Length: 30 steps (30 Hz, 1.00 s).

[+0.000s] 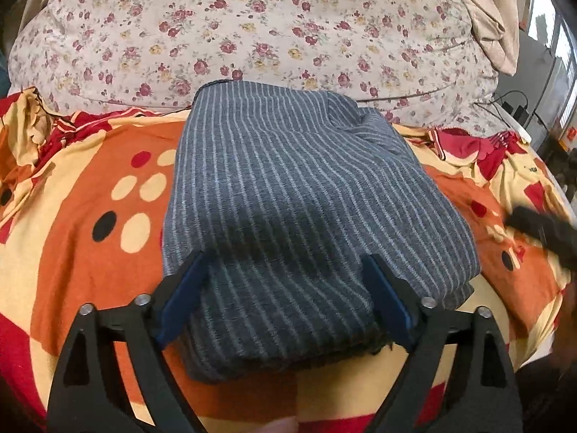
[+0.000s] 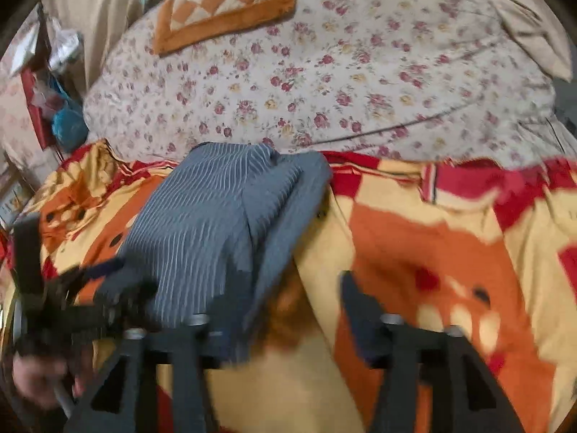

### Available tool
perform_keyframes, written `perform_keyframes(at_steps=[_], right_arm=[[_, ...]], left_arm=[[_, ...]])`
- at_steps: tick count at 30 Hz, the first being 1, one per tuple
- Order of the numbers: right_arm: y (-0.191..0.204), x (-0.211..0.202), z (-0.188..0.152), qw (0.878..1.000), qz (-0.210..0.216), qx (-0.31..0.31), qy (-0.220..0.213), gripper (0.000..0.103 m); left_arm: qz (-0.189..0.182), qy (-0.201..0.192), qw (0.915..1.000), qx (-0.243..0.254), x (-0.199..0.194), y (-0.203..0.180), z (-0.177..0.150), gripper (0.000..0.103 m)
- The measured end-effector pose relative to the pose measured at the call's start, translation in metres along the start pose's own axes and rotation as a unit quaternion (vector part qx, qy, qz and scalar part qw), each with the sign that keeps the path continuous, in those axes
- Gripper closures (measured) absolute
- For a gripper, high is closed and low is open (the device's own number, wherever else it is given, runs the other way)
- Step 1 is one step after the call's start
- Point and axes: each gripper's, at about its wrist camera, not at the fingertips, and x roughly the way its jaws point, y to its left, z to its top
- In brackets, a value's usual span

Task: Fold large clothes
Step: 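Release the jacket and withdraw both grippers from the folded bundle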

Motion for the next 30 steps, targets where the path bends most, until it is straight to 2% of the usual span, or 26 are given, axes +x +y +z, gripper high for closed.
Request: perform_keyframes(at_steps=[2, 3, 6, 8, 11, 13, 17, 20, 23, 26, 30], right_arm=[[-0.007, 0.0, -0.003, 1.0, -0.014, 0.013, 0.022, 0.036], [-0.01, -0.006, -0.004, 1.0, -0.008, 0.008, 0.013, 0.036], [-0.022, -0.015, -0.006, 1.0, -0.015, 0.009, 0.005, 0.035], [-0.032, -0.016, -0.01, 0.999, 0.002, 0.028, 0.018, 0.035], [-0.03, -0.019, -0.013, 0.999, -0.005, 0.018, 0.028, 0.035], [-0.022, -0.022, -0.012, 1.0, -0.015, -0.004, 0.019, 0.035], [-0.004, -0.025, -0.01, 0.999, 0.044, -0.014, 0.008, 0.035], [0.01, -0.035, -0.013, 0.997, 0.051, -0.049, -0.01, 0.035], [0.011, -0.045, -0.023, 0.997, 0.046, -0.059, -0.022, 0.035], [0.005, -0.059, -0.031, 0.998, 0.02, -0.054, -0.038, 0.035], [-0.016, -0.082, -0.039, 0.997, 0.021, 0.01, -0.072, 0.034]], left_arm=[[-0.008, -0.02, 0.9997, -0.014, -0.001, 0.001, -0.003, 0.007], [-0.004, -0.024, 0.9996, -0.014, -0.001, 0.0, -0.004, 0.007], [0.024, -0.017, 0.9994, 0.016, -0.004, -0.012, 0.0, 0.007], [0.034, -0.017, 0.9991, 0.019, -0.015, -0.015, -0.003, 0.007], [0.053, 0.007, 0.9985, -0.013, -0.041, -0.016, -0.012, 0.007], [0.077, 0.022, 0.996, -0.038, -0.062, -0.018, -0.012, 0.007], [0.098, -0.011, 0.994, -0.046, -0.122, -0.039, 0.004, 0.007], [0.111, -0.025, 0.9929, -0.034, -0.144, -0.05, 0.006, 0.007], [0.123, -0.026, 0.9915, -0.035, -0.147, -0.053, 0.003, 0.007], [0.118, 0.0, 0.9927, -0.023, -0.13, -0.059, -0.002, 0.007], [0.104, 0.002, 0.9944, -0.014, -0.119, -0.068, -0.013, 0.007]])
